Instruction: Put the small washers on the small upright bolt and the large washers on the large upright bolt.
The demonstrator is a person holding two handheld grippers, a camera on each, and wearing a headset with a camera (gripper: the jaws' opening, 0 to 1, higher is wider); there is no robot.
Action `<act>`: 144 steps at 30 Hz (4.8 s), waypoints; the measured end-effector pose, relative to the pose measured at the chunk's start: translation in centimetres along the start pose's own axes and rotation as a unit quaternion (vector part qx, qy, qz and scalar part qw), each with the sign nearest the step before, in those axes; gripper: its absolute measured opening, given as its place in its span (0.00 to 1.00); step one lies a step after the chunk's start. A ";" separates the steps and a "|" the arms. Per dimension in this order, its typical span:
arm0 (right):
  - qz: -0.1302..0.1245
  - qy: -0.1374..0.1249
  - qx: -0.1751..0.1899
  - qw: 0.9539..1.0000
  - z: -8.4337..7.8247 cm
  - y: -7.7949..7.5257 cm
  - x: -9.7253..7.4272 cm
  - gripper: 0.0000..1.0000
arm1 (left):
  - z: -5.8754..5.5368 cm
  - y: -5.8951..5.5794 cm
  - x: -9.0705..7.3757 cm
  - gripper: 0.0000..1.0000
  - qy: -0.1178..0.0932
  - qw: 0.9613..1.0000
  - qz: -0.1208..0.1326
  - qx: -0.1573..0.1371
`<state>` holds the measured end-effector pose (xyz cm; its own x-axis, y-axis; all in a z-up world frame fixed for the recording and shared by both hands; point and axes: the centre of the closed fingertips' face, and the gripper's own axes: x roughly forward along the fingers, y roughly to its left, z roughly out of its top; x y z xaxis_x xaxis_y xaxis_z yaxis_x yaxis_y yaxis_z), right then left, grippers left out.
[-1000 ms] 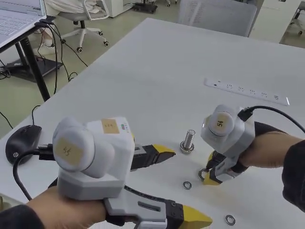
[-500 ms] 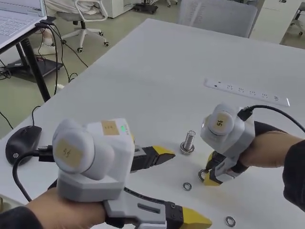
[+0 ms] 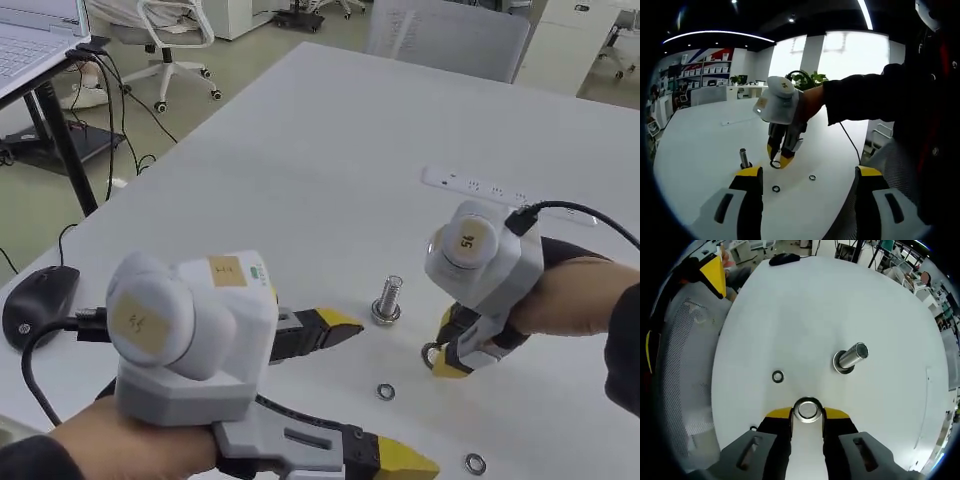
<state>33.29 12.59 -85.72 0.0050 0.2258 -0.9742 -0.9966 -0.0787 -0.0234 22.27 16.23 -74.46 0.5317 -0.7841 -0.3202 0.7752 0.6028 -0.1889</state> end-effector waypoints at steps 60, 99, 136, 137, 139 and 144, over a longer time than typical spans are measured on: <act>-0.020 0.019 -0.103 0.994 7.5 -4.6 -3.5 0.23 | -0.2 0.6 -0.4 0.74 -0.006 1.000 0.019 -0.010; 0.001 0.043 -0.100 0.994 6.3 -5.2 0.6 0.24 | -0.6 0.9 -0.4 0.74 -0.002 1.000 0.023 -0.017; 0.004 0.023 -0.074 0.997 6.0 -4.6 2.1 0.25 | -1.0 0.9 -0.4 0.74 0.007 1.000 0.020 -0.019; 0.004 0.021 -0.073 0.997 6.0 -4.7 2.1 0.25 | -1.0 0.9 -0.4 0.74 0.007 1.000 0.020 -0.019; 0.005 0.019 -0.070 0.997 6.0 -4.7 1.9 0.25 | -1.0 0.9 -0.4 0.74 0.007 1.000 0.020 -0.020; 0.003 0.013 -0.065 0.998 5.9 -4.7 1.4 0.26 | -0.9 0.8 -0.3 0.74 0.007 1.000 0.019 -0.019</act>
<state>37.46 19.00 -85.69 0.0031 0.1999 -0.9798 -0.9776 -0.2054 -0.0450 22.42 17.13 -75.39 0.5546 -0.7589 -0.3414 0.7415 0.6369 -0.2111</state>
